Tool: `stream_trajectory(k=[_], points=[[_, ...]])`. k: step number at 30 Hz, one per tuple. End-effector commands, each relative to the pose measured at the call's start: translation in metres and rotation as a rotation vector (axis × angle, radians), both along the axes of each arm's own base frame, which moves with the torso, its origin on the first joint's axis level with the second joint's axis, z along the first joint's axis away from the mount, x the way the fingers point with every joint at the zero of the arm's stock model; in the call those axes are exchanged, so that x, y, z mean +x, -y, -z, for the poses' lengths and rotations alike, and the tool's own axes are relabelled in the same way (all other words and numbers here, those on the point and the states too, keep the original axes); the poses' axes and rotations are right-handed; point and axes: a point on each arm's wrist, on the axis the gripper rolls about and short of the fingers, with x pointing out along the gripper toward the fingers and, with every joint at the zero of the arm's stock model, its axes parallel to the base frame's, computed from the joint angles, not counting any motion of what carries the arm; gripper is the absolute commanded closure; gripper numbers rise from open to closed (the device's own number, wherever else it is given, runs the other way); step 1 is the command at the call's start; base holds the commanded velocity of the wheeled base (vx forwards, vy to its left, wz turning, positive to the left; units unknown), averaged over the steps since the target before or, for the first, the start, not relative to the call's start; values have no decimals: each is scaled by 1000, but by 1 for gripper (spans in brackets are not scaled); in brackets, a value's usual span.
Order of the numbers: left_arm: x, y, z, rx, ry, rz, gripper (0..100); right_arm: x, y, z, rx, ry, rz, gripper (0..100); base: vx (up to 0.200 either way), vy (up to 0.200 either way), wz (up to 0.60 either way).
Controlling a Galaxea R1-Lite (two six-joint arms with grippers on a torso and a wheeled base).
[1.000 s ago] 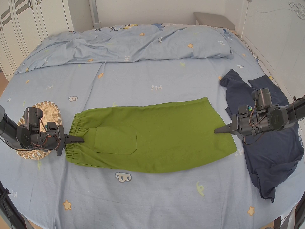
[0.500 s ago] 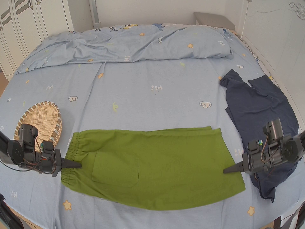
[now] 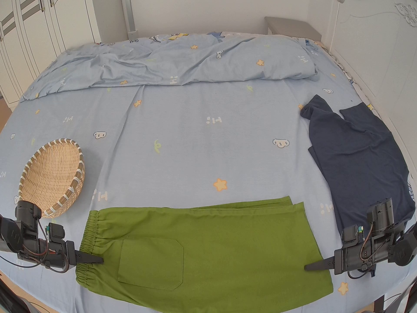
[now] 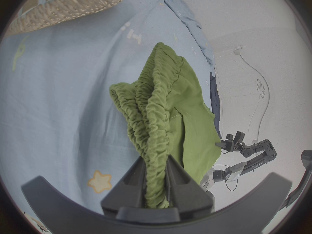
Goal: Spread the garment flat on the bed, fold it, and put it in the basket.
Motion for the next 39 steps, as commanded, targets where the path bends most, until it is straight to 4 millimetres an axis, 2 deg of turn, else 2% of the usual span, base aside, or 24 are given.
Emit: stream_trajectory(k=[1,4,5,13,17,22,30,31,34,39], points=[[-4,-2,1,0,-5,-18,100,-3,-1,13,-11,-58,-6,100,0,0,0],[-5,-2,0,1,-4,-18,100,0,-2,18,-12,-58,-10,100,0,0,0],[-5,-2,0,1,-2,-18,100,1,-2,19,-14,-52,-14,0,0,0,0],[-8,-1,-7,20,31,-22,100,-2,0,17,-25,27,0,0,0,0,0],[-21,2,-30,130,106,-66,100,-1,6,-8,-28,233,76,0,0,0,0],[-33,3,-58,246,157,-129,100,4,12,-41,-6,386,125,0,0,0,0],[-38,-9,-118,309,187,-197,100,20,9,-91,0,433,118,0,0,0,0],[-38,-9,-118,309,187,-197,100,20,9,-91,0,433,118,0,0,0,0],[-38,-9,-143,359,183,-209,100,20,10,-104,-1,445,123,0,0,0,0],[-34,4,-146,472,143,-176,100,22,17,-103,-9,439,153,0,0,0,0]])
